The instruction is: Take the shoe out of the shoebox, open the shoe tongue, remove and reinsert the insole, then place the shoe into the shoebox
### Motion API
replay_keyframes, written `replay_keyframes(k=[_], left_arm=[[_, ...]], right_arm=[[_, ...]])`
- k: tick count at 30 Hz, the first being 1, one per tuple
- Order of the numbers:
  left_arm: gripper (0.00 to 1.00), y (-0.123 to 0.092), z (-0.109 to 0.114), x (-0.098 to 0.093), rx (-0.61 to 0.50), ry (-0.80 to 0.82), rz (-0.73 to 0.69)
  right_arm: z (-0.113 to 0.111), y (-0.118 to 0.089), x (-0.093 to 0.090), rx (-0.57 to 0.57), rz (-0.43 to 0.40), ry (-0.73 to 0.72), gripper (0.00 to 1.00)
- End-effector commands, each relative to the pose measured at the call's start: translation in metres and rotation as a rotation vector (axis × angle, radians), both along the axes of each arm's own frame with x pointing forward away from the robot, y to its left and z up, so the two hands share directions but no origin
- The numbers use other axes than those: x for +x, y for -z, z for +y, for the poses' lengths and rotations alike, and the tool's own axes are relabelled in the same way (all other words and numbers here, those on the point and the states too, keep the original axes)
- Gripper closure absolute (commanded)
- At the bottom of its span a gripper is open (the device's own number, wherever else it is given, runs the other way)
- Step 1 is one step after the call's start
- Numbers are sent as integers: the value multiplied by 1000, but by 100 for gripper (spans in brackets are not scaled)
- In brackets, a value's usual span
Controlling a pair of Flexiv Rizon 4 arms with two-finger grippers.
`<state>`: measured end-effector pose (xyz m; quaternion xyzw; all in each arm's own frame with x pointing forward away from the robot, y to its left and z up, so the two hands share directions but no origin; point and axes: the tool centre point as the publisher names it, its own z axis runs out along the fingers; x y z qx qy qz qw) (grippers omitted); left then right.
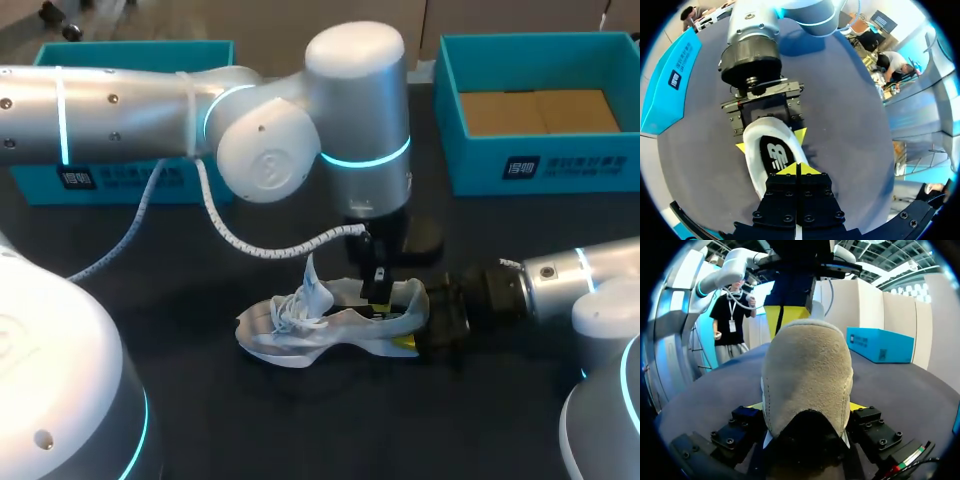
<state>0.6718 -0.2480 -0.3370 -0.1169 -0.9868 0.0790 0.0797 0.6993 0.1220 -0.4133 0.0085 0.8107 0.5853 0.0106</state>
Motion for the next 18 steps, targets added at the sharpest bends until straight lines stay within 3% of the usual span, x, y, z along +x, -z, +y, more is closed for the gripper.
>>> replay_keyframes(k=[1,18], left_arm=[[100,4,1,-5,-12,-5,-24],[100,29,8,21,13,-71,-12]], right_arm=[[2,2,0,-2,-1,1,100],[2,2,0,-2,-1,1,100]])
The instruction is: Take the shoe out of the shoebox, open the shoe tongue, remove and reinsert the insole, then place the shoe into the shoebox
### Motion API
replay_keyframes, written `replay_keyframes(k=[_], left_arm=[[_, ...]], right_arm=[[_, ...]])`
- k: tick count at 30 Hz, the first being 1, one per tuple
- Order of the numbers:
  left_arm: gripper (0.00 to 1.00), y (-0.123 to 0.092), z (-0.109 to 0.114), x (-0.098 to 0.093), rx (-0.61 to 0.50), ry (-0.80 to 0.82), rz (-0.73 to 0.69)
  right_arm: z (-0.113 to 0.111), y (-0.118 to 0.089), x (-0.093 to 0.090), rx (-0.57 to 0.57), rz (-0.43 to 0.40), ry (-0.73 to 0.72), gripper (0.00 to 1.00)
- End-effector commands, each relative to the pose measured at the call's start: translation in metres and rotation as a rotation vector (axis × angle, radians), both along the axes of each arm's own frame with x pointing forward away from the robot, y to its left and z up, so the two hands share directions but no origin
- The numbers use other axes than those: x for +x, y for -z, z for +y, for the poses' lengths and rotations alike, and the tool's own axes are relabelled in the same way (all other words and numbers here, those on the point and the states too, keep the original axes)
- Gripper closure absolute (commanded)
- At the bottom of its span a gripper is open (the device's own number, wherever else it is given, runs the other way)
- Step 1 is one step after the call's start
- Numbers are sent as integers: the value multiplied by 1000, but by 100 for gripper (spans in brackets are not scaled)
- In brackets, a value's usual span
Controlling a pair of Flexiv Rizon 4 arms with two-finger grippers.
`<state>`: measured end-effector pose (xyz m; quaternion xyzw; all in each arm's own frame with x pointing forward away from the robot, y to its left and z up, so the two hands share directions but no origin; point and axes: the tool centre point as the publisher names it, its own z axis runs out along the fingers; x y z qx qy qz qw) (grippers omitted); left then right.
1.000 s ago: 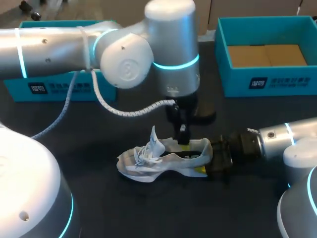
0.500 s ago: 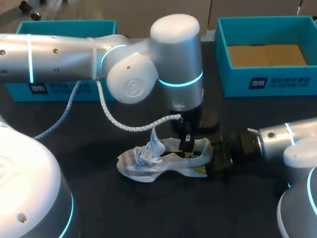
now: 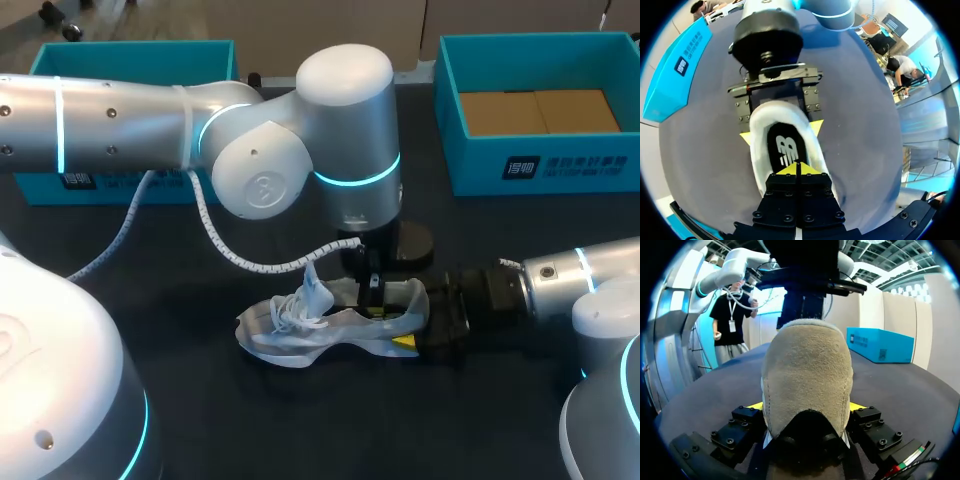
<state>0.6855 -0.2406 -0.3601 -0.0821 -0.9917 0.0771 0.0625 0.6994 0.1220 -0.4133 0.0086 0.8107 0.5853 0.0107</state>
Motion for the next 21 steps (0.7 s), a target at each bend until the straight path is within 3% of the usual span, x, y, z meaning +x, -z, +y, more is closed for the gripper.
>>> replay_keyframes(k=[1,21], left_arm=[[100,7,2,8,15,2,26],[100,21,44,-11,82,55,83]], right_arm=[[2,2,0,-2,-1,1,100],[2,2,0,-2,-1,1,100]])
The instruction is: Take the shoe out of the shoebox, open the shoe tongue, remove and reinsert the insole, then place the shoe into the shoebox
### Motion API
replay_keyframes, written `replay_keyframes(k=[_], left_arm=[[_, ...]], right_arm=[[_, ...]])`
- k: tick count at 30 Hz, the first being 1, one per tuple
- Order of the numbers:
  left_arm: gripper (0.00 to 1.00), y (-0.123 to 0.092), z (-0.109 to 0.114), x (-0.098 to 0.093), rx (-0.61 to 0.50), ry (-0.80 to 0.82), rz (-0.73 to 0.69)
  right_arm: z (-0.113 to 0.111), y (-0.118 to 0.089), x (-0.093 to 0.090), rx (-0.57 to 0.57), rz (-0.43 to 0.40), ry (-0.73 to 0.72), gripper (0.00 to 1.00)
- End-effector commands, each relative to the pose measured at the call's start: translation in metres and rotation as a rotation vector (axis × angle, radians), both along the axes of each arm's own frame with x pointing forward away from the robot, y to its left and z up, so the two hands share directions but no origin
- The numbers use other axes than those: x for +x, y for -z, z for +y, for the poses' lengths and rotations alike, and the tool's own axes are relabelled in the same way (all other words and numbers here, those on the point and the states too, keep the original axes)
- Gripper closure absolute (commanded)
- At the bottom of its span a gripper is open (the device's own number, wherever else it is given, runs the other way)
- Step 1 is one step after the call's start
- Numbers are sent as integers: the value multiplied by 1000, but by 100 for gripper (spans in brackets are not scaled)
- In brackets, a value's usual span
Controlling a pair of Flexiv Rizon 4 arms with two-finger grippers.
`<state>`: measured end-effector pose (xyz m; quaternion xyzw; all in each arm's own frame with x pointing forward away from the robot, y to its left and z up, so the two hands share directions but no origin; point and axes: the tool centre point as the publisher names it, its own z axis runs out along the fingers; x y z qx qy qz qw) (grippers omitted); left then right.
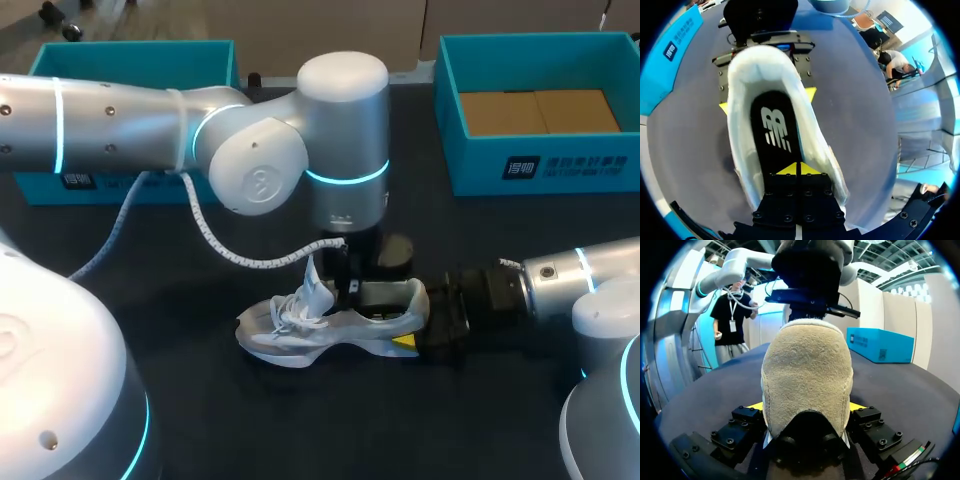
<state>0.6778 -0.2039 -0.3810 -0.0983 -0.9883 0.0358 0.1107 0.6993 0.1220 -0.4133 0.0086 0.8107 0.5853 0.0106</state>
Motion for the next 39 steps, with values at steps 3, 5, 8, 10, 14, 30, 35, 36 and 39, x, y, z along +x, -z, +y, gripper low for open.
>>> replay_keyframes(k=[3,5,8,10,14,30,35,36,39], left_arm=[[100,1,10,-8,2,32,-4],[100,2,10,-11,6,41,-6],[100,2,8,-15,5,47,-7],[100,3,8,-19,4,49,-8],[82,8,5,-19,13,36,-26],[61,25,-5,-7,36,8,-158],[60,32,-10,2,72,-17,-218],[60,33,-11,4,81,-26,-240],[61,37,-12,11,104,-47,-290]], right_arm=[[2,2,0,-2,-1,1,100],[2,2,0,-2,-1,1,100],[2,2,0,-2,-1,1,100],[2,2,0,-2,-1,1,100],[2,2,0,-2,-1,1,100],[2,2,0,-2,-1,1,100],[2,2,0,-2,-1,1,100],[2,2,0,-2,-1,1,100],[2,2,0,-2,-1,1,100]])
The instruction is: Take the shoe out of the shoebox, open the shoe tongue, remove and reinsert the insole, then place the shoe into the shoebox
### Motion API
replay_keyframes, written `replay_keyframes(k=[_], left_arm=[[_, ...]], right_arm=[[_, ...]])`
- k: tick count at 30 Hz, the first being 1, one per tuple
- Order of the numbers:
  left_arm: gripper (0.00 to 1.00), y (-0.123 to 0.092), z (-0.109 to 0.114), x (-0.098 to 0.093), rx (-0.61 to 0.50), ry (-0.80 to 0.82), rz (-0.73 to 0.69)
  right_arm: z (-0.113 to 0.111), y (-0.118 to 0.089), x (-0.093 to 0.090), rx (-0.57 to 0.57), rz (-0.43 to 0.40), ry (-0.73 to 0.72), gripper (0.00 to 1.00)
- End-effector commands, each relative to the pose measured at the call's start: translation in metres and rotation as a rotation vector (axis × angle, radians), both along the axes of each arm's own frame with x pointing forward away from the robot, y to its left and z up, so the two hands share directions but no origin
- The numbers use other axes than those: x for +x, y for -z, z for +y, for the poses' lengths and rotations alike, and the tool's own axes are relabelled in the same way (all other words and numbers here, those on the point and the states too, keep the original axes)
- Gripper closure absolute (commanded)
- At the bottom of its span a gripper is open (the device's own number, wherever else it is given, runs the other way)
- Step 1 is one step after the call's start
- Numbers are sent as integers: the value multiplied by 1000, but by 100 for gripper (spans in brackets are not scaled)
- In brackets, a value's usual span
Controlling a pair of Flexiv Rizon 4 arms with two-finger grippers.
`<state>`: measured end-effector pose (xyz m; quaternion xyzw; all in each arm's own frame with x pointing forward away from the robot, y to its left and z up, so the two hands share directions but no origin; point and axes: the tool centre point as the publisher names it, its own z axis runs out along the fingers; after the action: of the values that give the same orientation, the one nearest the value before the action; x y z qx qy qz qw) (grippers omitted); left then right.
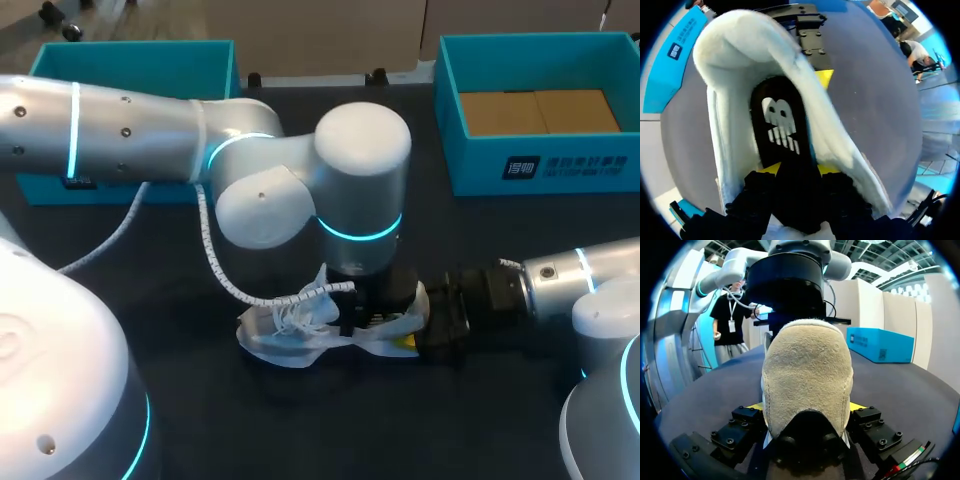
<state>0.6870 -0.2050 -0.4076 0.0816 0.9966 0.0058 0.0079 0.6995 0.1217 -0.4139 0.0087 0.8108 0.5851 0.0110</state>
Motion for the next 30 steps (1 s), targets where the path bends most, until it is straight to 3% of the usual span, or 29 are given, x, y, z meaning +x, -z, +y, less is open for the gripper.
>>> replay_keyframes(k=[1,5,8,10,17,30], left_arm=[[62,11,-11,5,44,-26,-59],[73,14,-10,17,59,-70,-92],[92,14,-9,25,58,-103,-97],[100,12,-8,29,53,-126,-93],[100,1,-1,31,-11,-154,-18],[100,-38,5,13,-196,-92,123]], right_arm=[[2,2,0,-2,0,1,100],[2,2,0,-2,0,1,100],[2,2,0,-2,0,1,100],[2,2,0,-2,0,1,100],[2,2,0,-2,0,1,100],[2,2,0,-2,0,1,100]])
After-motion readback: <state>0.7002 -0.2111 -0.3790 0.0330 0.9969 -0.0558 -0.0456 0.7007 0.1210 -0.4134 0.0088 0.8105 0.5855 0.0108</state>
